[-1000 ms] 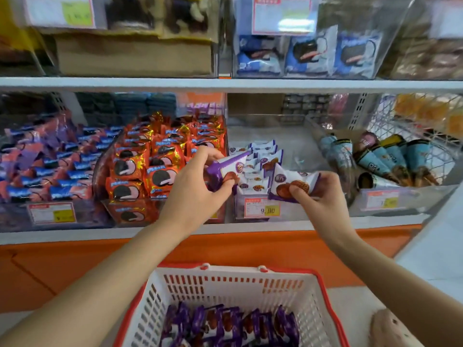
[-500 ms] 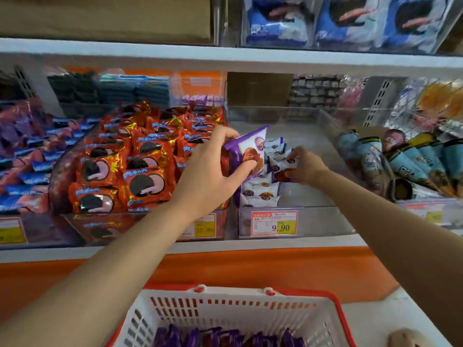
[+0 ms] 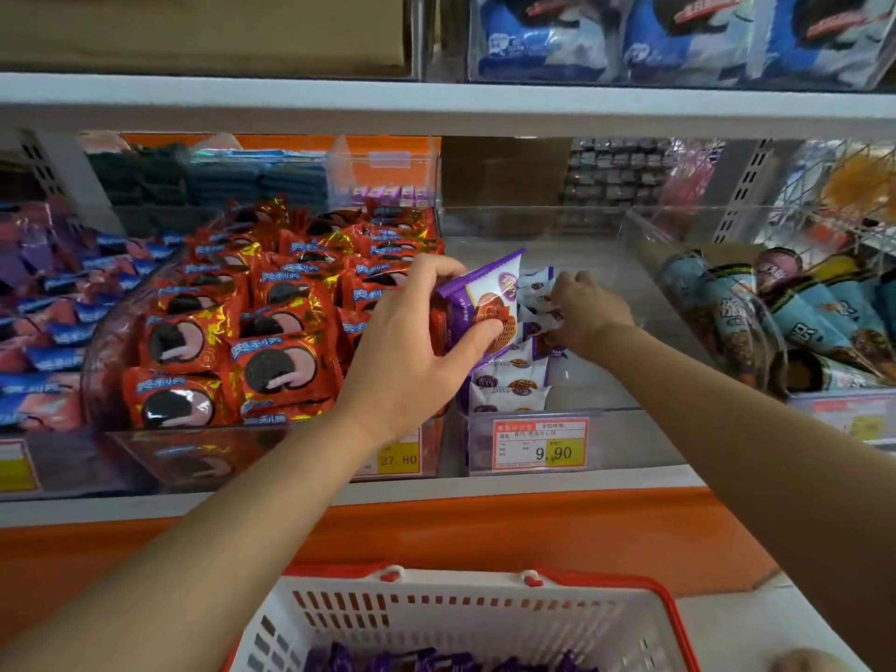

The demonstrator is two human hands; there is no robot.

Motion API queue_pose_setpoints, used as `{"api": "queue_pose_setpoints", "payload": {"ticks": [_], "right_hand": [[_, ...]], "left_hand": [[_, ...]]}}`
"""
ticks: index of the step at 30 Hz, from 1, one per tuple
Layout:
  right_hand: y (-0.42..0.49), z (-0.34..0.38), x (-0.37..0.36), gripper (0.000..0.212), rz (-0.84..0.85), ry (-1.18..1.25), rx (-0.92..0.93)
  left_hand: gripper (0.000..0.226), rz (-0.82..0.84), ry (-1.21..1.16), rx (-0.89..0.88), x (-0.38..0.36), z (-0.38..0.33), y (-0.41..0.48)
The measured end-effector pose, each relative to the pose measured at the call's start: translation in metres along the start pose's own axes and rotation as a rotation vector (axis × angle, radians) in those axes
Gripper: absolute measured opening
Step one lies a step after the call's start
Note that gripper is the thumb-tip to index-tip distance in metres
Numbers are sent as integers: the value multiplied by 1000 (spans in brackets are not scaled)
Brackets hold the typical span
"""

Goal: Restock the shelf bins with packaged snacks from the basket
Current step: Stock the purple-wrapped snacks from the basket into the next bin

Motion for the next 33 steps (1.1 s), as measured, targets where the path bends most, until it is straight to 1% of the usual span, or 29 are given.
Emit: {"api": "queue_pose_setpoints", "payload": {"ticks": [2, 4, 6, 7, 8, 9, 10, 12, 14, 15, 17, 19, 20, 21, 23, 24, 25, 27, 30, 33], "right_hand": [[-6, 4, 8, 53, 19, 103, -19], [-15, 10, 26, 43, -42, 264, -38], [-31, 14, 50, 34, -120, 554, -97], [-41, 16, 62, 32, -113, 730, -137], [-53, 19, 74, 35, -66, 899, -155], [-67, 24, 86, 41, -4, 1032, -132], [-81, 29, 100, 46, 60, 1114, -72], [-105, 38, 124, 49, 147, 1218, 52], [-118, 36, 138, 45, 181, 1308, 39], [-121, 33, 142, 40, 167, 1312, 18], [-120, 22, 143, 37, 97, 1185, 9], [-114, 10, 138, 34, 54, 1056, 8], [-110, 2, 134, 31, 43, 1024, -18], [-105, -6, 130, 27, 22, 1000, -55], [-95, -27, 117, 28, -38, 942, -165], [-90, -36, 109, 32, -56, 903, -222], [-87, -44, 101, 37, -57, 850, -267], [-82, -52, 85, 46, -10, 736, -307], [-74, -46, 69, 51, 80, 559, -250], [-64, -32, 56, 46, 150, 444, -190]], "left_hand": [[36, -2, -1, 15, 1, -4, 0], [34, -11, -6, 16, 3, -11, -1], [34, -36, -26, 0, 7, -21, -4], [35, -52, -45, 3, 8, -26, -6], [35, -63, -75, 16, 9, -30, -8], [35, -70, -119, 41, 9, -34, -11], [34, -75, -171, 76, 8, -37, -13], [32, -83, -273, 147, 5, -41, -17], [32, -90, -350, 194, 1, -43, -20], [34, -82, -372, 215, -2, -44, -22], [36, -39, -375, 259, -11, -45, -27], [35, -2, -274, 264, -18, -47, -30], [38, 13, -147, 232, -20, -46, -32], [46, 38, 4, 166, -22, -46, -35], [57, 142, 306, -24, -31, -46, -48], [56, 201, 424, -118, -37, -47, -58], [52, 235, 506, -195, -41, -46, -68], [50, 256, 580, -265, -49, -39, -82], [53, 170, 602, -332, -55, -29, -89], [52, 115, 611, -378, -57, -28, -91]]}}
Point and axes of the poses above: each hand's wrist, its own y-axis towards the middle knuckle, its own x-axis out of the back of the hand, z = x × y, the point moved 6 cm from there along y, towards the middle knuckle, and after that the axes turned 15 degrees about -z, right-handed, at the moved point
